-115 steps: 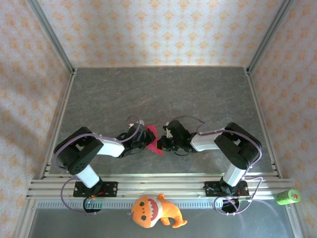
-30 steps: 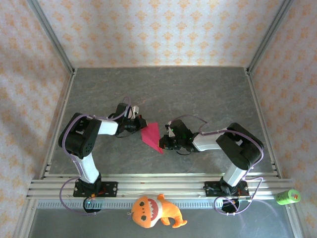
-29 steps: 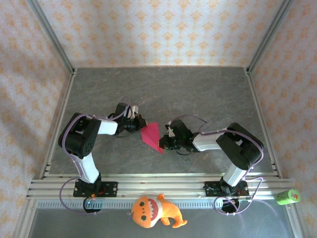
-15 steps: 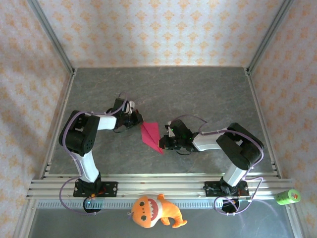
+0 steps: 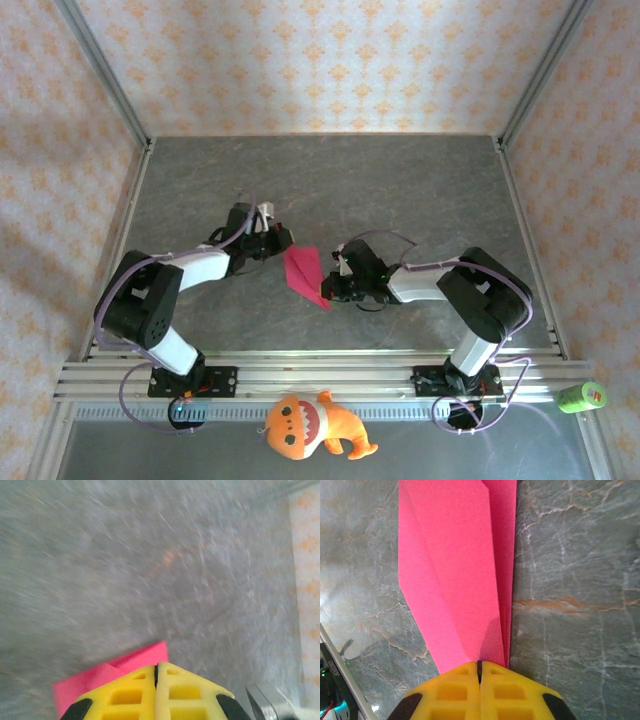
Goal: Fold a paper plane with a square sheet of paper (pick it up from the middle)
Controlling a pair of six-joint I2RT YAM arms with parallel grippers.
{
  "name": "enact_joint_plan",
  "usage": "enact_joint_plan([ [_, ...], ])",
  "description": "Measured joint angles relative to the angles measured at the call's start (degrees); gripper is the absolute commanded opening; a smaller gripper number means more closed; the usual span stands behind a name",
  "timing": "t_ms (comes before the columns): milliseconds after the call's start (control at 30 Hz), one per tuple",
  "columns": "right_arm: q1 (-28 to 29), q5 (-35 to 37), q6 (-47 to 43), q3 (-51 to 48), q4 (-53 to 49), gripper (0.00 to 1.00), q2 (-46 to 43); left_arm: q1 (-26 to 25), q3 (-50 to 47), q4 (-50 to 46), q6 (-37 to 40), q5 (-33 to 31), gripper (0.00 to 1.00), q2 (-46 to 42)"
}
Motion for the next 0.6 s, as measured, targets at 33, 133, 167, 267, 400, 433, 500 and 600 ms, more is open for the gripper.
enact_joint_plan([
  [33,0.00,0.00,0.02,0.13,-0.24,0.00,0.02,-1.36,-0.37,0.70,-0.17,0.20,0.02,0.57],
  [133,0.00,0.00,0.02,0.46,-0.79,0.00,0.04,-3.72,-1.73,2.75,-1.01,0.94,0.02,3.17],
  [167,0.00,0.00,0.02,0.57,-0.96,0.00,0.04,-3.96,-2.19,3.43,-1.36,1.03,0.02,4.35],
  [267,0.00,-0.07,0.07,0.79,-1.29,0.00,0.02,-4.13,-3.32,4.28,-1.92,0.98,0.01,7.30],
  [400,0.00,-0.22,0.81,0.96,-2.16,0.00,-0.52,-4.13,-3.50,5.35,-2.34,0.92,0.01,7.56],
  [433,0.00,-0.22,1.11,1.03,-2.49,0.00,-0.79,-4.15,-3.50,5.35,-2.32,0.81,0.01,7.56],
  [500,0.00,-0.37,1.60,1.77,-3.21,0.00,-0.98,-4.22,-3.50,5.33,-2.29,0.59,0.01,7.56],
  [600,0.07,-0.59,2.23,4.85,-3.74,0.00,-0.42,-4.24,-3.50,5.33,-2.25,0.31,0.01,7.56],
])
